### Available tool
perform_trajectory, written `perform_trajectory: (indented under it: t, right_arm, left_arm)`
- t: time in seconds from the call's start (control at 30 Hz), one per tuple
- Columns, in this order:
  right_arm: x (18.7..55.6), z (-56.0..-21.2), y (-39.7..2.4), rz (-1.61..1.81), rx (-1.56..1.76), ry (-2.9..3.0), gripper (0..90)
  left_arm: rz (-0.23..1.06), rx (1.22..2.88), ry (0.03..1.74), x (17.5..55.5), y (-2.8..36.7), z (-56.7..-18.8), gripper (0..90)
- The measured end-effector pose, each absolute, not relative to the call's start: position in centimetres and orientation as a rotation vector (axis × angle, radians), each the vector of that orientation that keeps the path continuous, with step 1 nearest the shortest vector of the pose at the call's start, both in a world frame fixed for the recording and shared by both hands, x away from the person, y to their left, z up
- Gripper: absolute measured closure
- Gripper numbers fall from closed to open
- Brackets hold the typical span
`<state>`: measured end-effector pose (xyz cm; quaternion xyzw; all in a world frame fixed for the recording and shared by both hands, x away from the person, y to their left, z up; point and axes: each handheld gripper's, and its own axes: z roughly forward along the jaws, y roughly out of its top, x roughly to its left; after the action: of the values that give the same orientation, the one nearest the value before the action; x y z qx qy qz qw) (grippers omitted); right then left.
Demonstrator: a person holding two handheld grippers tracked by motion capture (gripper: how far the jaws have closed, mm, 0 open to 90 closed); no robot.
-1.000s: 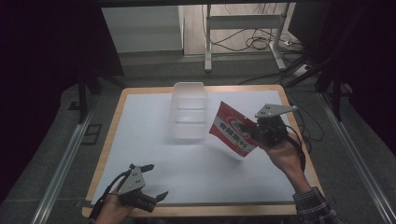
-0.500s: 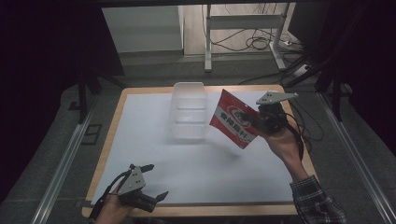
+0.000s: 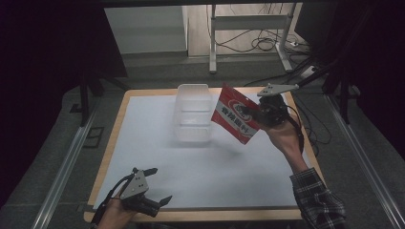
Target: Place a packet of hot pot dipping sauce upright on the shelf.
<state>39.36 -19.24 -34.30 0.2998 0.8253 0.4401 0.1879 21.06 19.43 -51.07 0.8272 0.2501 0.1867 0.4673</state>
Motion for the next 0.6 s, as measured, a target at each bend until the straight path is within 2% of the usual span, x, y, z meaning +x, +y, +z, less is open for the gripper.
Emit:
perform_trajectory:
  t: [0.6]
  right_arm:
    - [41.6,-34.0,-15.9,1.262,0.798,2.362,87.8]
  left_arm:
    - [0.456,2.027,0.612,21.1,19.5,-51.1,0.8]
